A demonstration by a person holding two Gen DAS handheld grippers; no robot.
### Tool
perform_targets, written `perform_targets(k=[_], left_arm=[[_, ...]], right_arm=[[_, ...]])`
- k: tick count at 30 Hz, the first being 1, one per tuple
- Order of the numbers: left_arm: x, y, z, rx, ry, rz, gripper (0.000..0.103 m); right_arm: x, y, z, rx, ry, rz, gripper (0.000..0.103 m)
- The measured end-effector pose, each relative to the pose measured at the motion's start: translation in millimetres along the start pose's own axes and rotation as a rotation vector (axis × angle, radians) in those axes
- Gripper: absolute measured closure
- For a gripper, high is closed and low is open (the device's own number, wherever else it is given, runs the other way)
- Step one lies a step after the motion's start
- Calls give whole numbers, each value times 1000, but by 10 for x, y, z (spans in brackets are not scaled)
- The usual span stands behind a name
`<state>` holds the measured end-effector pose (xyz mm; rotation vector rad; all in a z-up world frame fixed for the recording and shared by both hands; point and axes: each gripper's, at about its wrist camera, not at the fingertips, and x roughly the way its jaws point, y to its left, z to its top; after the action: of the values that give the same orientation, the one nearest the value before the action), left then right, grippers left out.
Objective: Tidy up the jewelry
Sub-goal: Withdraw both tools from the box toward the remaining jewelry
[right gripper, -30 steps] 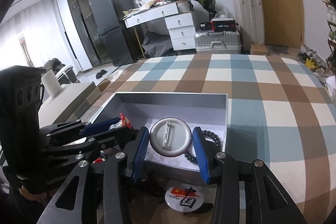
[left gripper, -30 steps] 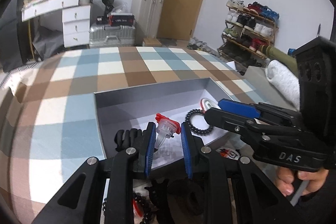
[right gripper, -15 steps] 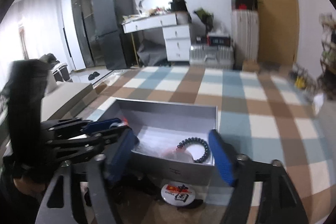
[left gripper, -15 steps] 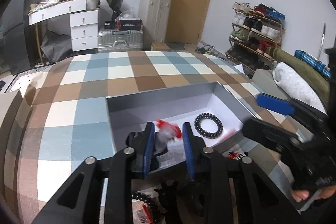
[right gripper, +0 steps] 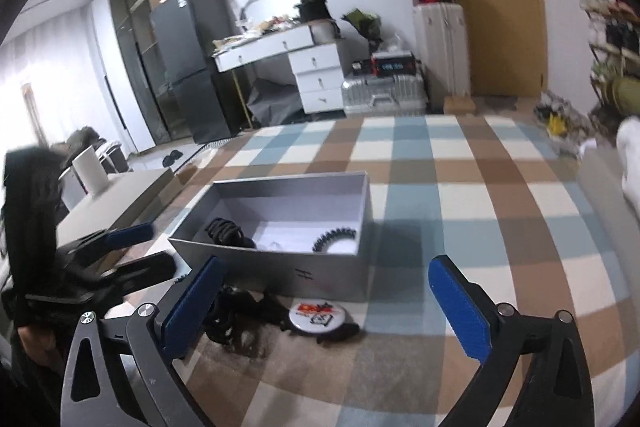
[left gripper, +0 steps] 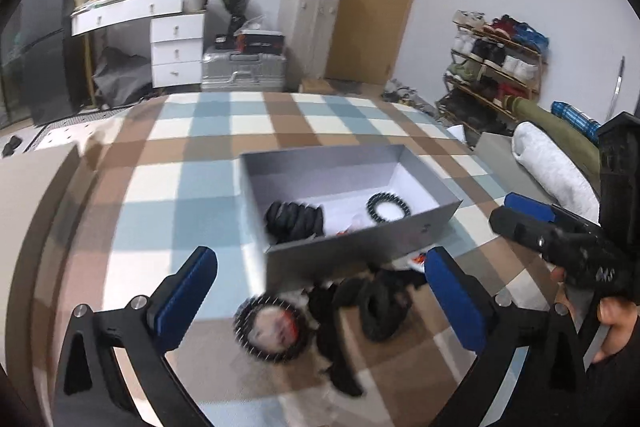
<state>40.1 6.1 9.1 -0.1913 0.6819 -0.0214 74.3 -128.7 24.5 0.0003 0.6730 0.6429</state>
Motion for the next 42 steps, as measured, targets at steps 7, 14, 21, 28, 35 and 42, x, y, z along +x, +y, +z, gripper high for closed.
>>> perform_targets(k=[7, 14, 21, 28, 35, 42], left_arm=[[-48, 178, -103, -33, 21, 84, 2], [-60, 259, -209, -56, 41, 102, 2], [-65, 411, -343, -113, 64, 120, 2], [-54, 426, -368, -114, 68, 115, 2], [-66, 481, -381, -139, 76, 110, 2], [-57, 455, -373, -128, 81, 118, 2]], right_arm=[[44, -60, -59, 34, 34, -35, 0], [109, -25, -103, 46, 87, -33, 0], [212, 67, -170, -27, 136, -48, 0], [382, -142, -271, 27, 236, -93, 0], [424, -40, -338, -26, 252, -91, 0], [461, 91, -379, -54, 247, -25, 16]])
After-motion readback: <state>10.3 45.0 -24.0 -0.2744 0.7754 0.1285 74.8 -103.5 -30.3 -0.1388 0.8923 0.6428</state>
